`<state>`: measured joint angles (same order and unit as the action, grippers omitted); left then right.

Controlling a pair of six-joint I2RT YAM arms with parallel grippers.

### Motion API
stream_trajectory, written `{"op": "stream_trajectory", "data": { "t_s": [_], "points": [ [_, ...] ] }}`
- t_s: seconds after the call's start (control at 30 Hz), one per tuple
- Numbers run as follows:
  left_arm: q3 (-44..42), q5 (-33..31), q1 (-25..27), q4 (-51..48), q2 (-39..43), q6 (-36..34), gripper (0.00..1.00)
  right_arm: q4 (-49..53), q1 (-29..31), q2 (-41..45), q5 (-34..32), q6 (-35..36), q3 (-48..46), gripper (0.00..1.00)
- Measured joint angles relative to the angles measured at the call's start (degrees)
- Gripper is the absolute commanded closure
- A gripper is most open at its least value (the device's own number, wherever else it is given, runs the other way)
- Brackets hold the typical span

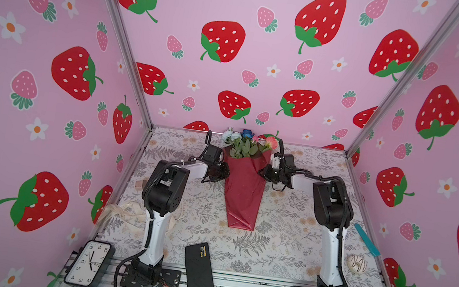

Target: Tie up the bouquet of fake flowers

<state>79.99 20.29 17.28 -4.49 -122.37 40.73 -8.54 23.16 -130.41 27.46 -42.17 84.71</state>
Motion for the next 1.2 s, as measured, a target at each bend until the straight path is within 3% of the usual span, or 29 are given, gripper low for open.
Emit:
{"op": "stream_trajectory", "data": {
  "t_s": [0.23, 0.63, 0.87, 1.13, 1.2],
  "points": [
    [0.44, 2.67, 2.93, 1.18, -0.07, 0.07, 1.00, -0.37, -3.45, 5.35, -0.39, 1.53, -8.02, 1.00],
    [4.83, 4.50, 15.10, 7.96, -5.40, 6.88, 1.00, 4.79, -16.74, 21.27, -1.99, 8.79, -25.42, 1.00],
    [15.08, 1.79, 23.47, 12.24, -12.24, 13.09, 1.00, 11.61, -26.69, 26.40, -6.73, 16.46, -27.47, 1.00],
    [30.56, 0.17, 28.92, 13.38, -23.50, 18.84, 1.00, 16.83, -34.29, 26.73, -13.11, 22.27, -25.29, 1.00],
    [33.31, -0.28, 29.55, 13.77, -25.53, 20.26, 0.98, 18.03, -34.99, 25.79, -14.16, 23.23, -23.04, 0.90]
  ]
}}
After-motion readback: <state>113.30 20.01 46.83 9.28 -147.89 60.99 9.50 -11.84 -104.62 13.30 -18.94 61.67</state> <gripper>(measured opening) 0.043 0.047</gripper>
